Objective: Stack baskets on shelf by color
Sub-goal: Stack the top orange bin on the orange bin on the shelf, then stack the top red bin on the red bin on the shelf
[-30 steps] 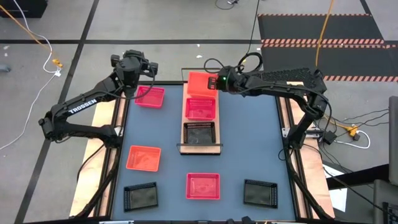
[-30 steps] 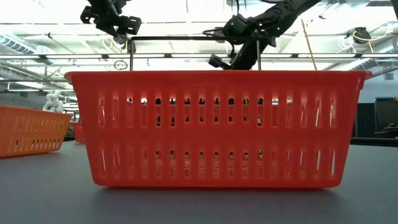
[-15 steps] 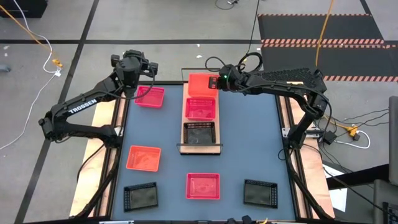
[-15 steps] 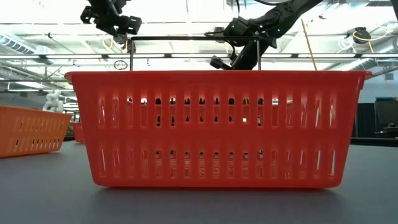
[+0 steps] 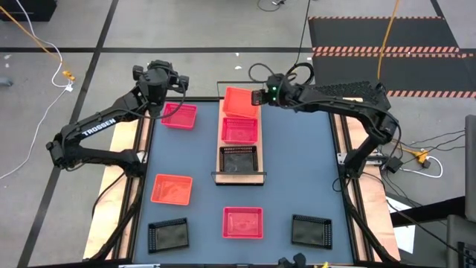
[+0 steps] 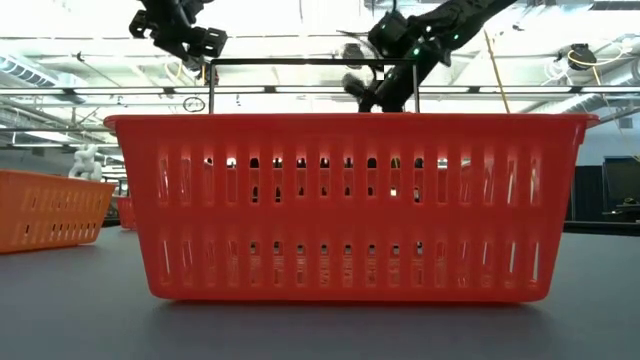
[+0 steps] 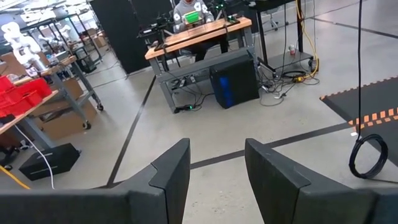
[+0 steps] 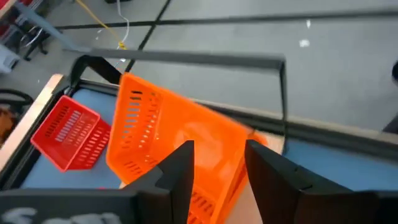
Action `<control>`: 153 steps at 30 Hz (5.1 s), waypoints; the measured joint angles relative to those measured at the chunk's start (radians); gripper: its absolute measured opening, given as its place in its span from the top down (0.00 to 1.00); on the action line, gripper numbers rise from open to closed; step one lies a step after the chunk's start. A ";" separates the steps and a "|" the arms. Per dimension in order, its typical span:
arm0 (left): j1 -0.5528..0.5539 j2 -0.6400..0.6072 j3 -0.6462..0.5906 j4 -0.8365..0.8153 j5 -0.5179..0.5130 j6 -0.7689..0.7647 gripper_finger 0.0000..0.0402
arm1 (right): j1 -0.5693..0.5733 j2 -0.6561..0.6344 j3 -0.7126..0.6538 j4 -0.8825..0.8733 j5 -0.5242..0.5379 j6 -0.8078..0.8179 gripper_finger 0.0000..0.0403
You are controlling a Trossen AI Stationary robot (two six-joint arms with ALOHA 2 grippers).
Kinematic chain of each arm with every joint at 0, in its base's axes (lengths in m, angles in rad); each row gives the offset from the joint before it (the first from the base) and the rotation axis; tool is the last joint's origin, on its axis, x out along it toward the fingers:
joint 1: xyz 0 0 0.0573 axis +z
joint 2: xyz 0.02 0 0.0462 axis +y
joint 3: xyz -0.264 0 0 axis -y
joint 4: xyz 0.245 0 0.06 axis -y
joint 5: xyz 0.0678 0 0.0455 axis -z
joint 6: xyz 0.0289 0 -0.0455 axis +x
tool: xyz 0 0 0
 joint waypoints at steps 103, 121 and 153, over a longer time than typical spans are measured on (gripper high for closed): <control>0.007 0.041 -0.002 0.015 0.475 0.001 0.61 | -0.129 0.096 -0.240 0.409 -0.241 -0.450 0.89; 0.007 0.042 0.000 0.011 0.475 0.048 0.61 | -0.108 -0.227 -0.253 0.089 -0.202 -0.553 0.89; -0.248 0.161 0.001 -0.032 0.476 -0.029 0.61 | 0.263 -0.593 -0.828 1.000 -0.291 -0.690 0.88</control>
